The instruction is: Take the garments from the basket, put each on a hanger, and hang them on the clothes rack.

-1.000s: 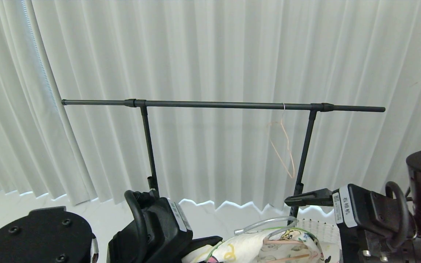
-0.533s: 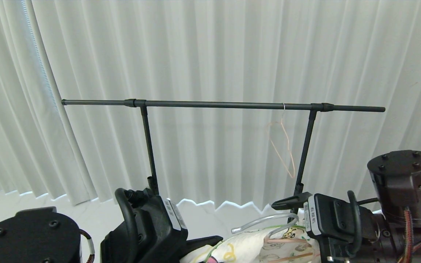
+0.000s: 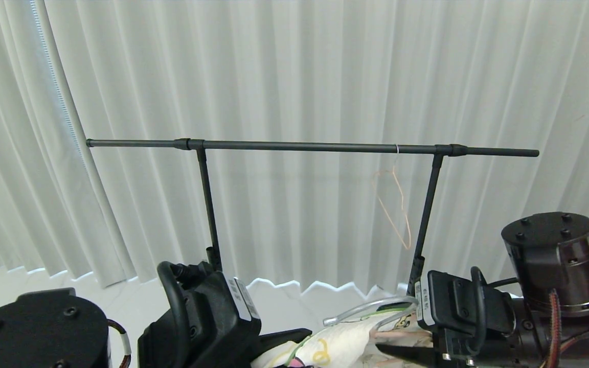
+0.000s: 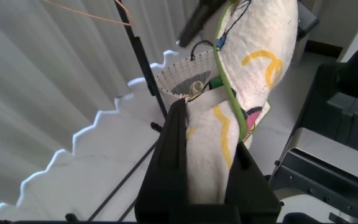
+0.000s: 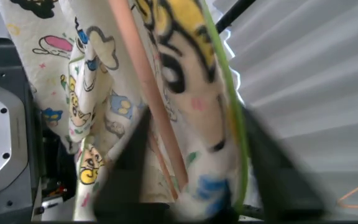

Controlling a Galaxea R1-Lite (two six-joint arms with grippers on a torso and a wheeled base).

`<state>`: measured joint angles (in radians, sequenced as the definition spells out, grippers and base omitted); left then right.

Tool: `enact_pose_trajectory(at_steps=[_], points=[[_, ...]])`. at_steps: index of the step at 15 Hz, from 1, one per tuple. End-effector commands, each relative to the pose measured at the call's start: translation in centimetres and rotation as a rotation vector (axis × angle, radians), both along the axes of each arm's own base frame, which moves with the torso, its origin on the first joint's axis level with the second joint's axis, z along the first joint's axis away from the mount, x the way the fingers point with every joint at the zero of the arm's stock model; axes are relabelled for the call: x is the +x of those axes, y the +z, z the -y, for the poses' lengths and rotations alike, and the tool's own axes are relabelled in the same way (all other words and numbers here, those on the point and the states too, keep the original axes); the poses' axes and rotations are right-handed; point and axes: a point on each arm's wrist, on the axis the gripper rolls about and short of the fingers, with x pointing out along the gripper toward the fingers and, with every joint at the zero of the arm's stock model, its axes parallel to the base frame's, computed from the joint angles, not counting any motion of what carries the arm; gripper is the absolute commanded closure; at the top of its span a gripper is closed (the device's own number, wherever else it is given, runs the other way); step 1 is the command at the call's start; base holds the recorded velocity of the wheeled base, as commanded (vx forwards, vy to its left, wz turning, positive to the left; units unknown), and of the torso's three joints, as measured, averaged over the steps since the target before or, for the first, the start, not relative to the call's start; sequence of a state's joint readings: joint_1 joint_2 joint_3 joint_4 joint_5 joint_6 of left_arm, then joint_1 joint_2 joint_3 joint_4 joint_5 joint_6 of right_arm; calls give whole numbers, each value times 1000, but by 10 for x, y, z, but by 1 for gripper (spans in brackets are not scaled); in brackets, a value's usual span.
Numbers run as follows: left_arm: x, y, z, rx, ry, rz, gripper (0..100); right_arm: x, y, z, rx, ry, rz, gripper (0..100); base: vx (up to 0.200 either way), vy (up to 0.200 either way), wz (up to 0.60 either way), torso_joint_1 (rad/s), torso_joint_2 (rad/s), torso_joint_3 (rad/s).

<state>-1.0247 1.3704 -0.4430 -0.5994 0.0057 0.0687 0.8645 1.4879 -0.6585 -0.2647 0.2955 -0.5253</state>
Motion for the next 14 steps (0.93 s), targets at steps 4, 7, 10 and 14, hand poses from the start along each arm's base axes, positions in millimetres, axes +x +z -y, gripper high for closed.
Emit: enact_pose_trajectory(at_steps=[4, 7, 10, 14], points=[[0, 0, 0, 0, 0, 0, 100, 2, 4, -2, 36, -2, 31, 100, 0, 0, 0, 0, 0, 0], [0, 0, 0, 4, 4, 4, 100, 2, 7, -2, 55, 2, 56, 100, 0, 0, 0, 0, 0, 0], [2, -2, 0, 16, 42, 9, 0, 2, 12, 3, 59, 9, 92, 100, 0, 0, 0, 0, 0, 0], [3, -2, -2, 23, 99, 20, 0, 5, 19, 14, 81, -34, 117, 100, 0, 0, 0, 0, 0, 0]])
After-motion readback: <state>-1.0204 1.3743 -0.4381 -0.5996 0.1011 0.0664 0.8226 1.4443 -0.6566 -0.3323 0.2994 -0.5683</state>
